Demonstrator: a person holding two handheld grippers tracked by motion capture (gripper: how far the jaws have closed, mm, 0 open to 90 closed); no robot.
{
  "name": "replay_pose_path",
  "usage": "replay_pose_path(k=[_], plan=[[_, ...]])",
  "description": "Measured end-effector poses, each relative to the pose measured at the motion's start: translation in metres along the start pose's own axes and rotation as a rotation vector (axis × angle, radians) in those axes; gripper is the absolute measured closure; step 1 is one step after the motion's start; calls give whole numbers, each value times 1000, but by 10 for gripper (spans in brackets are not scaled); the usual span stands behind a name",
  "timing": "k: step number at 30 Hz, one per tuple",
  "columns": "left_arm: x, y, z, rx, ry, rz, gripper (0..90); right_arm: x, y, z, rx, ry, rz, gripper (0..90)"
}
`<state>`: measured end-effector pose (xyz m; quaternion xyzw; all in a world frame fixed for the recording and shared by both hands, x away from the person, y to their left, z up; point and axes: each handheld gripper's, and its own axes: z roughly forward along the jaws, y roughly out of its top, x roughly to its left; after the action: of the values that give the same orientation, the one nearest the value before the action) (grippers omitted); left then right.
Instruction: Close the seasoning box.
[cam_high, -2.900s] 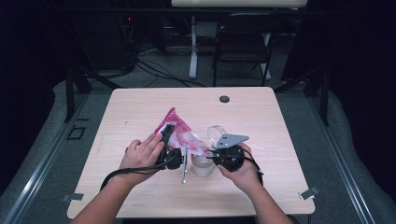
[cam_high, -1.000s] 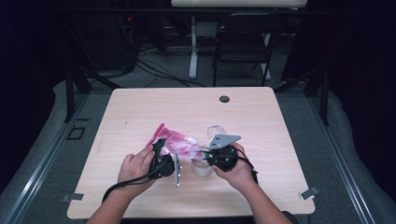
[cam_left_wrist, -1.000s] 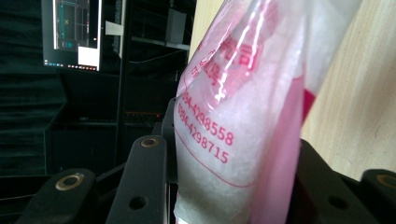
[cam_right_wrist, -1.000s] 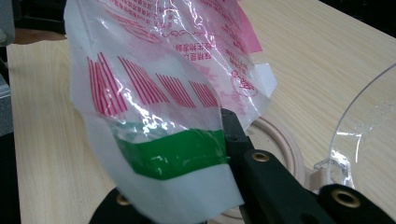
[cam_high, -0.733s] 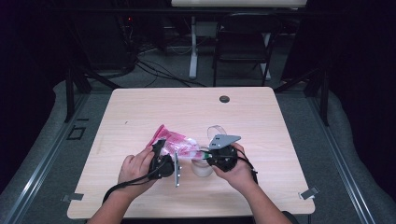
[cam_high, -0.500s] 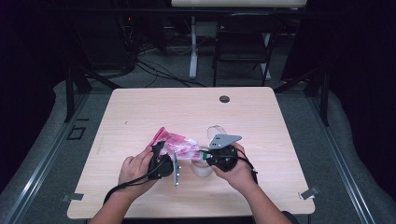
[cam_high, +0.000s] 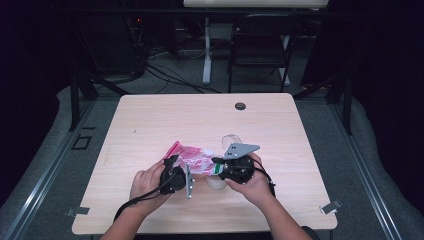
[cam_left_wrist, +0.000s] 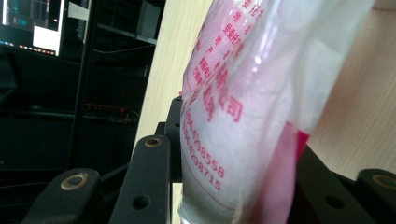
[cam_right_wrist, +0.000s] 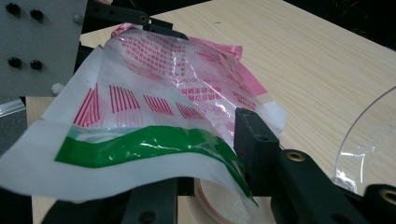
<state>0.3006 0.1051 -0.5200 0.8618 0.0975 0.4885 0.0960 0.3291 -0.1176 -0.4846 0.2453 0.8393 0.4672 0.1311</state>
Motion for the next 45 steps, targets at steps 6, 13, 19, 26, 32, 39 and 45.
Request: replay_pose_path(k=[6, 13, 19, 26, 32, 39, 45], plan=[[-1, -2, 3, 2, -21, -36, 699, 0, 1, 0, -15, 1, 2, 623], [-3, -2, 5, -2, -33, -60, 698, 0, 1, -1, -26, -10, 4, 553], [-4, -5, 8, -7, -57, -95, 698, 0, 2, -1, -34, -8, 8, 507], [-5, -7, 11, -15, -97, -162, 695, 1, 3, -2, -43, -14, 8, 500], [-8, -11, 16, -22, -142, -231, 696, 0, 4, -4, -51, -17, 12, 492], [-11, -14, 20, -31, -174, -297, 696, 0, 4, -5, -61, -12, 18, 489], [-12, -17, 24, -42, -210, -355, 697, 0, 4, -5, -64, -12, 18, 488]])
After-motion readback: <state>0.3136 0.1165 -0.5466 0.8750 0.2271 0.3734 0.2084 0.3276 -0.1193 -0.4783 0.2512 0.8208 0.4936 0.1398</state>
